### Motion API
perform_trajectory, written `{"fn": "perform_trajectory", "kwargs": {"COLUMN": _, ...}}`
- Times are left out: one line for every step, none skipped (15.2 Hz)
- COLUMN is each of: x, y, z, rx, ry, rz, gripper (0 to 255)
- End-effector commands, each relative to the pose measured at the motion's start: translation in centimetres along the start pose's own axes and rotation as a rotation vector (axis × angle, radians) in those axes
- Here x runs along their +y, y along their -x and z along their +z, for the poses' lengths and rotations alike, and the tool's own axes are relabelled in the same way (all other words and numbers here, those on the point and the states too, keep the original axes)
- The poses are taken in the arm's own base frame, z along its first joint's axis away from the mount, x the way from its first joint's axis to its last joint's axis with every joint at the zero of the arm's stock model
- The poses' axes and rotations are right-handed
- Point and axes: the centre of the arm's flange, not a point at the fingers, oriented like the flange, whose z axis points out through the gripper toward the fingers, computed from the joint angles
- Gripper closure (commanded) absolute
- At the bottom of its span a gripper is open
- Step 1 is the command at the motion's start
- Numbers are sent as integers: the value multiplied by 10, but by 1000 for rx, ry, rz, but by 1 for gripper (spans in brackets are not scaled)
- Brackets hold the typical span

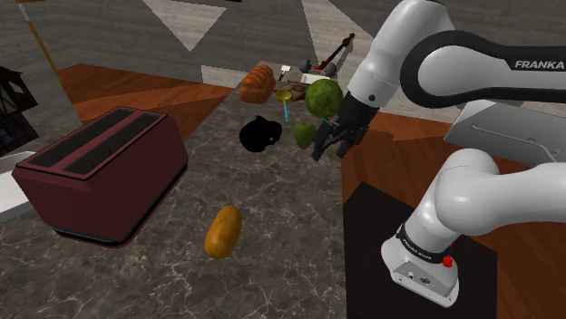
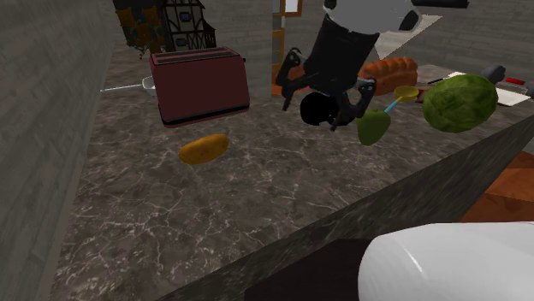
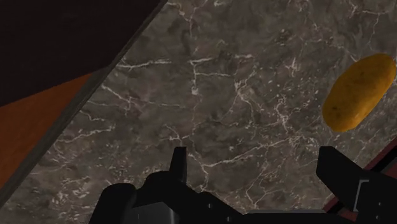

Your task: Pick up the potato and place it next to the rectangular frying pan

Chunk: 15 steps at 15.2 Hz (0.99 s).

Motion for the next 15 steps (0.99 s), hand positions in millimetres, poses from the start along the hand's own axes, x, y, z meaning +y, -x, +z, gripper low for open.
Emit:
{"fn": "perform_trajectory", "kwargs": {"x": -12, "y": 10, "z": 22, "rx": 24, "ry": -26, "rz": 68, "gripper": 0}}
{"fn": "perform_trajectory", "kwargs": {"x": -19, "y": 14, "z": 31, "rx": 36, "ry": -37, "rz": 99, "gripper": 0}}
{"fn": "perform_trajectory", "kwargs": {"x": -26, "y": 18, "z": 41, "rx": 47, "ry": -49, "rz": 130, "gripper": 0}}
{"fn": "perform_trajectory", "kwargs": {"x": -34, "y": 21, "z": 51, "rx": 58, "ry": -61, "rz": 161, "gripper": 0}}
{"fn": "perform_trajectory", "kwargs": {"x": -42, "y": 24, "z": 60, "rx": 69, "ry": -72, "rz": 191, "gripper": 0}}
{"fn": "perform_trajectory", "kwargs": {"x": -50, "y": 27, "z": 70, "rx": 80, "ry": -84, "rz": 222, "gripper": 0}}
{"fn": "perform_trajectory", "kwargs": {"x": -58, "y": 30, "z": 79, "rx": 91, "ry": -96, "rz": 253, "gripper": 0}}
{"fn": "perform_trajectory", "kwargs": {"x": -66, "y": 32, "z": 89, "rx": 103, "ry": -107, "rz": 284, "gripper": 0}}
{"fn": "perform_trajectory", "kwargs": {"x": -75, "y": 34, "z": 98, "rx": 114, "ry": -119, "rz": 314, "gripper": 0}}
{"fn": "perform_trajectory", "kwargs": {"x": -84, "y": 35, "z": 107, "rx": 125, "ry": -131, "rz": 345, "gripper": 0}}
{"fn": "perform_trajectory", "kwargs": {"x": -92, "y": 36, "z": 116, "rx": 136, "ry": -142, "rz": 376, "gripper": 0}}
{"fn": "perform_trajectory", "kwargs": {"x": -101, "y": 37, "z": 125, "rx": 147, "ry": -154, "rz": 406, "gripper": 0}}
{"fn": "perform_trajectory", "kwargs": {"x": -110, "y": 37, "z": 134, "rx": 159, "ry": -165, "rz": 437, "gripper": 0}}
{"fn": "perform_trajectory", "kwargs": {"x": -120, "y": 37, "z": 143, "rx": 170, "ry": -177, "rz": 468, "gripper": 0}}
{"fn": "perform_trajectory", "kwargs": {"x": -129, "y": 37, "z": 152, "rx": 181, "ry": -189, "rz": 499, "gripper": 0}}
